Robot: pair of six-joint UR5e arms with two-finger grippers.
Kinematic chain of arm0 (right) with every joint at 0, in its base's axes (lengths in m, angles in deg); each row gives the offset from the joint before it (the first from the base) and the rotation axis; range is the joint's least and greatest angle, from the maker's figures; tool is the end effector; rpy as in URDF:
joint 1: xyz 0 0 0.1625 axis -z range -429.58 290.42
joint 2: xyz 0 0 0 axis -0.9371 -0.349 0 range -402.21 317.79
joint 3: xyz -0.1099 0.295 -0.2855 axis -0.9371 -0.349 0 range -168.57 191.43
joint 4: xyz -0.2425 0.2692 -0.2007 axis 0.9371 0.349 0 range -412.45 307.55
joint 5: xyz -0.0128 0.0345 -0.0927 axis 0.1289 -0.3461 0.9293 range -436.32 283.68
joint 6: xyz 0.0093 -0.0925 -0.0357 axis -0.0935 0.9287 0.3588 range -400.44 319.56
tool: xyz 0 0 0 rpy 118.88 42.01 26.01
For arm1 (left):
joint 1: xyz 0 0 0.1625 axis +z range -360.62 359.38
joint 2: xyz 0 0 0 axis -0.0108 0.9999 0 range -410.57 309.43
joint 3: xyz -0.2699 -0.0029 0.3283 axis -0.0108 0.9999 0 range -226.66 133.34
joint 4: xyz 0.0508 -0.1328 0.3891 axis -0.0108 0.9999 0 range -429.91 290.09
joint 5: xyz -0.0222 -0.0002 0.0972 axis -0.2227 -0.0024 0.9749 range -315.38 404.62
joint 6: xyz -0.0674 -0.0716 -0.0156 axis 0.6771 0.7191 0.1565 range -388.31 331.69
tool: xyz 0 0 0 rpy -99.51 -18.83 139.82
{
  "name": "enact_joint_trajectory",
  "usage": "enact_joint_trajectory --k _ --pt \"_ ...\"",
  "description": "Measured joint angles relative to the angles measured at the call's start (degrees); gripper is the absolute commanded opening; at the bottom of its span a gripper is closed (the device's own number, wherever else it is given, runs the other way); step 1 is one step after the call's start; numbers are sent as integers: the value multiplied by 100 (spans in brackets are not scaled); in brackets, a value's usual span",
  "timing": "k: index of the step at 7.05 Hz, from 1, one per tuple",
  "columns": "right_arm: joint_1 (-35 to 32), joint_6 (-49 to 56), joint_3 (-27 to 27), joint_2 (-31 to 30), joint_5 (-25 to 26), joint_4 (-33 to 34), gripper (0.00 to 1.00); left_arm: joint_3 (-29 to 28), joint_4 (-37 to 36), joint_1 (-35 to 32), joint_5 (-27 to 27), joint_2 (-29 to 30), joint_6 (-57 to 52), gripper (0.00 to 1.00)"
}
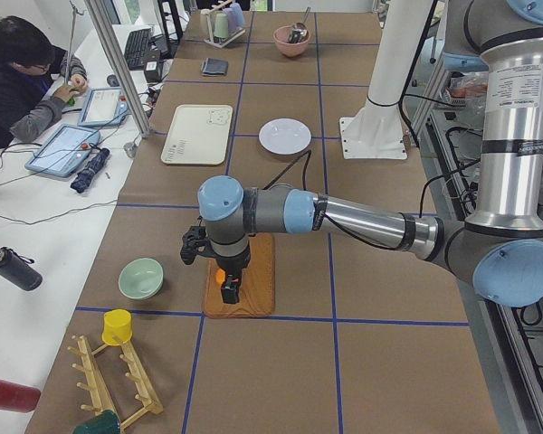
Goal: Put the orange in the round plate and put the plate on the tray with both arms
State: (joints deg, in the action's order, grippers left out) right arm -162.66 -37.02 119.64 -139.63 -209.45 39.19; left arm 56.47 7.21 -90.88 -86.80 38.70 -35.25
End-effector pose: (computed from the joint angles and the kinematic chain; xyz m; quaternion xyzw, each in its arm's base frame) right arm 0.0888 -0.4361 0.5663 0.0948 -0.3616 -0.0320 0.9270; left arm -0.0696 -0.4764 0.5788 0.0183 0.3532 0.0530 0.9339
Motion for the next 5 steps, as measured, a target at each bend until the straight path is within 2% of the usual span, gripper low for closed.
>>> enact_joint_trajectory --k 2,3,5 --pt "140 -103 -23 101 -290 -791 100 14 177 4 -11 77 7 99" --pt "293 -108 -44 181 -413 -1152 100 -8 640 3 -10 100 19 99" --pt "427 -113 -66 310 -646 -1538 100 -379 2416 5 95 196 186 99"
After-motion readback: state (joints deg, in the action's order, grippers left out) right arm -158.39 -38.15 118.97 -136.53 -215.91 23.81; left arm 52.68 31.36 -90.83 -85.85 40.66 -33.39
